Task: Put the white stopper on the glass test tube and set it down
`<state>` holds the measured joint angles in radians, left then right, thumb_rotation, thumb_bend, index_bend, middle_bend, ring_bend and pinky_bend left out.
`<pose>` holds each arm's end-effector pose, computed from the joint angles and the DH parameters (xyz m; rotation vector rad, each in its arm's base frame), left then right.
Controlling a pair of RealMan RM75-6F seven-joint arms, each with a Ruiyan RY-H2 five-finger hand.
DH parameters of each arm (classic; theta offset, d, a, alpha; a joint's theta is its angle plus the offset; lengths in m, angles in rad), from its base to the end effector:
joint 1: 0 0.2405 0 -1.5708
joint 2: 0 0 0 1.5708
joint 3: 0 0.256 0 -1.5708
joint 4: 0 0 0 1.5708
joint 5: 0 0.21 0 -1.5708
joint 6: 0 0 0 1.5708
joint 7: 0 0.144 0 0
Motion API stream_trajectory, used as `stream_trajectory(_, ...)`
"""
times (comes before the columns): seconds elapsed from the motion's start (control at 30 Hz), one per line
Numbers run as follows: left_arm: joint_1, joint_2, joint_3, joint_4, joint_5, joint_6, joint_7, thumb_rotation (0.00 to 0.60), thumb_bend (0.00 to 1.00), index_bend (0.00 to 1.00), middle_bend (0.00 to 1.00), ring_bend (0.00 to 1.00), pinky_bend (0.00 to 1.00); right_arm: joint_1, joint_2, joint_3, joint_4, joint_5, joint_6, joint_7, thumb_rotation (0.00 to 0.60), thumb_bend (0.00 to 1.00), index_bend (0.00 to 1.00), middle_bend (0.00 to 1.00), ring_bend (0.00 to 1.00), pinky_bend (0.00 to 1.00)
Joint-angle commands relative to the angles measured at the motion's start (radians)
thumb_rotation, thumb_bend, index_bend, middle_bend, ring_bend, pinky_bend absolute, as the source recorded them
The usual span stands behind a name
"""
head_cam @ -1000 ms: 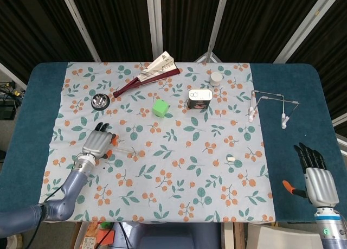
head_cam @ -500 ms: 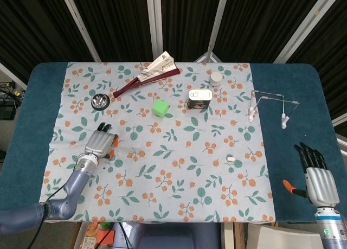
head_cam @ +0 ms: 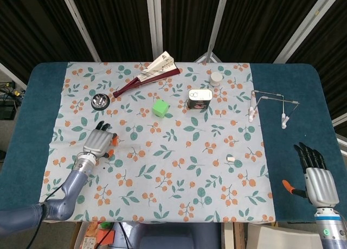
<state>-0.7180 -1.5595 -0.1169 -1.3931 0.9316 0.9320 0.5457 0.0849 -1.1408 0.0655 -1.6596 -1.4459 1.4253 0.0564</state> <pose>-0.2035 0.3433 -0.0215 -1.8443 -0.9057 -0.6088 -0.3082 -0.1830 0.1445 1.3227 -1.0583 0.9507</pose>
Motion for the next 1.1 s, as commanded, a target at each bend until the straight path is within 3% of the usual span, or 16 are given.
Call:
stream_trajectory(0.03, 0.006, -0.001, -0.001, -0.001, 0.026, 0.018, -0.022, 0.6, 0.53, 0.57, 0.6, 0.13, 0.0, 0.0, 0.0, -0.001, -0.001, -0.003, 0.002, -0.002, 0.6, 0.25, 0.0, 0.0, 0.0, 0.0)
stream_trajectory(0.63, 0.102, -0.056, 0.028, 0.146, 0.387, 0.245, -0.426, 0.6, 0.56, 0.62, 0.67, 0.17, 0.0, 0.002, 0.0, -0.003, 0.0, -0.018, 0.003, -0.002, 0.6, 0.25, 0.0, 0.0, 0.0, 0.0)
stream_trajectory(0.87, 0.116, -0.023, 0.017, 0.13, 0.453, 0.298, -0.519, 0.6, 0.56, 0.62, 0.67, 0.17, 0.0, 0.032, -0.014, 0.009, -0.016, -0.029, -0.02, -0.047, 0.6, 0.25, 0.0, 0.0, 0.0, 0.0)
stream_trajectory(1.1, 0.114, 0.022, -0.012, 0.091, 0.469, 0.309, -0.558, 0.6, 0.56, 0.63, 0.67, 0.17, 0.0, 0.095, -0.06, 0.036, -0.014, 0.025, -0.107, -0.146, 0.6, 0.25, 0.09, 0.01, 0.0, 0.0)
